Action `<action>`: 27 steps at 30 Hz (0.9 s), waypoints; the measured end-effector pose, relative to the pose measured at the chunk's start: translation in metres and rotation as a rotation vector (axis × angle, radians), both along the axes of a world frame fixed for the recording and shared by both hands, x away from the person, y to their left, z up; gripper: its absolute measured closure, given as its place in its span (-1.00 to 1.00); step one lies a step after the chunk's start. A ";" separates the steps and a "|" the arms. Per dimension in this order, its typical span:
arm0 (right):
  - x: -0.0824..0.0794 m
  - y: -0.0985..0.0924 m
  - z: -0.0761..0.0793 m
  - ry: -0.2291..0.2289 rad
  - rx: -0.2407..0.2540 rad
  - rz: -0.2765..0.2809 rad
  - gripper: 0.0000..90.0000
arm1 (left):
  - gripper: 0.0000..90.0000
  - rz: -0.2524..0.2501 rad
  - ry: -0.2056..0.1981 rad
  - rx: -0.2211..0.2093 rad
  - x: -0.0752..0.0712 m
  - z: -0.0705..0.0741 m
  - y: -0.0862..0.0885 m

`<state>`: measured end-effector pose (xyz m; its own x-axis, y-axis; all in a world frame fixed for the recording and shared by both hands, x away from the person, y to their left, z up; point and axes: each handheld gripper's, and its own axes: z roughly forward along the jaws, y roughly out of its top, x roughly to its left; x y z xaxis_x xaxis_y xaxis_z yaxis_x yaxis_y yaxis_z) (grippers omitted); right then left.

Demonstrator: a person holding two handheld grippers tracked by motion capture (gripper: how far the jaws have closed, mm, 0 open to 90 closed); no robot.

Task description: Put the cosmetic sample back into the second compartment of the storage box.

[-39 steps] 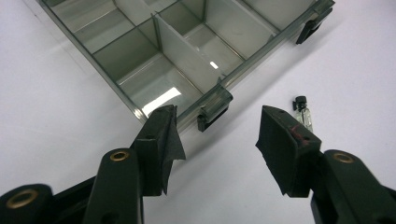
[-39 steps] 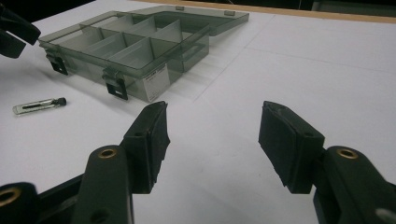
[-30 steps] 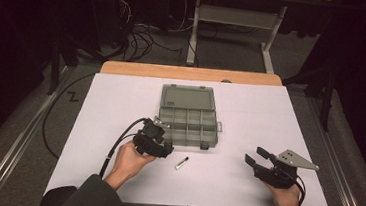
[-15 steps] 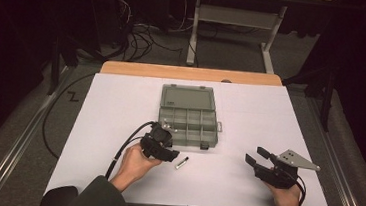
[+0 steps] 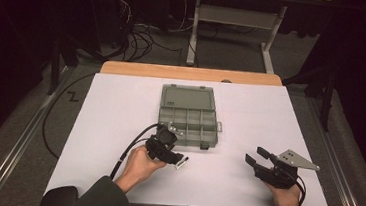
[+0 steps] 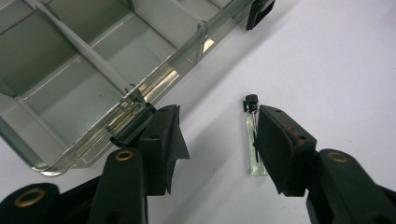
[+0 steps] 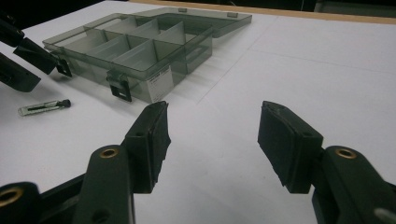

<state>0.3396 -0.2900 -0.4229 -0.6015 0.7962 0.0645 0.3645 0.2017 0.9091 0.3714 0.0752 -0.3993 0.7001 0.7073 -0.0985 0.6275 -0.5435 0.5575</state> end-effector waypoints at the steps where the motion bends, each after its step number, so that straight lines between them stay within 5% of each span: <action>1: 0.000 0.000 0.000 0.001 0.000 0.000 -0.01 | 0.10 -0.004 0.005 0.004 0.000 -0.001 -0.002; 27: 0.001 0.000 -0.001 0.010 -0.005 0.000 0.00 | 0.38 -0.073 0.087 0.048 0.002 -0.007 -0.015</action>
